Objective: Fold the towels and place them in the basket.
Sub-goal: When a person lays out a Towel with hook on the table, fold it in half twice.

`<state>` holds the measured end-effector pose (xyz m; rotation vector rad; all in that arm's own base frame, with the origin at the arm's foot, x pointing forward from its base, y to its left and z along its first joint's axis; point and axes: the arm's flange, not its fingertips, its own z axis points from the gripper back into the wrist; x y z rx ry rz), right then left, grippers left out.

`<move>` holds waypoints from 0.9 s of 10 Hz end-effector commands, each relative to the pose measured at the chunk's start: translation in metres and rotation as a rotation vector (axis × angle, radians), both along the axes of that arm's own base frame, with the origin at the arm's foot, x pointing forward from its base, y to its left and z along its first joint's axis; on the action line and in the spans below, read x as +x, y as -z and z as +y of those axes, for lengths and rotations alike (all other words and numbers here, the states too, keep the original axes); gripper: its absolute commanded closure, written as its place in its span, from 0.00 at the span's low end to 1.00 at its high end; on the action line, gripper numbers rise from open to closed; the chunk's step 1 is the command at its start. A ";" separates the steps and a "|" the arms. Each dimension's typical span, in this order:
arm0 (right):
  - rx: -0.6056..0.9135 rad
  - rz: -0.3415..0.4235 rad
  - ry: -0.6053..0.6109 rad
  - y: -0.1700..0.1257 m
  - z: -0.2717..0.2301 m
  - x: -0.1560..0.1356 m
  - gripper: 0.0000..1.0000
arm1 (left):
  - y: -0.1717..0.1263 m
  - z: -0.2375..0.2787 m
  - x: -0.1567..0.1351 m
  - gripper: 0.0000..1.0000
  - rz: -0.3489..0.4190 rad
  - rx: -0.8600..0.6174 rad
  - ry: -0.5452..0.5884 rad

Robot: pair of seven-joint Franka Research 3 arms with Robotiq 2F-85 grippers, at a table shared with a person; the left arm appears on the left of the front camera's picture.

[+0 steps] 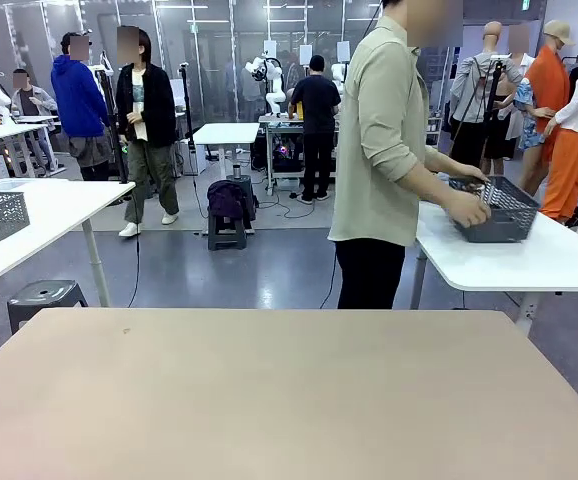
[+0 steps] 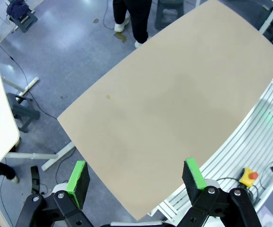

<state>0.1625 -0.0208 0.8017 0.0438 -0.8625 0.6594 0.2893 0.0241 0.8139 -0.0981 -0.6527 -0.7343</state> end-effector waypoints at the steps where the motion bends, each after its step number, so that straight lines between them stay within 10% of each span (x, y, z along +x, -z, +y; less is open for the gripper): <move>1: 0.005 -0.002 -0.001 0.000 0.000 0.000 0.00 | 0.000 0.000 0.000 0.00 -0.002 0.001 0.000; 9: 0.005 -0.002 -0.001 0.000 0.000 0.000 0.00 | 0.000 0.000 0.000 0.00 -0.002 0.001 0.000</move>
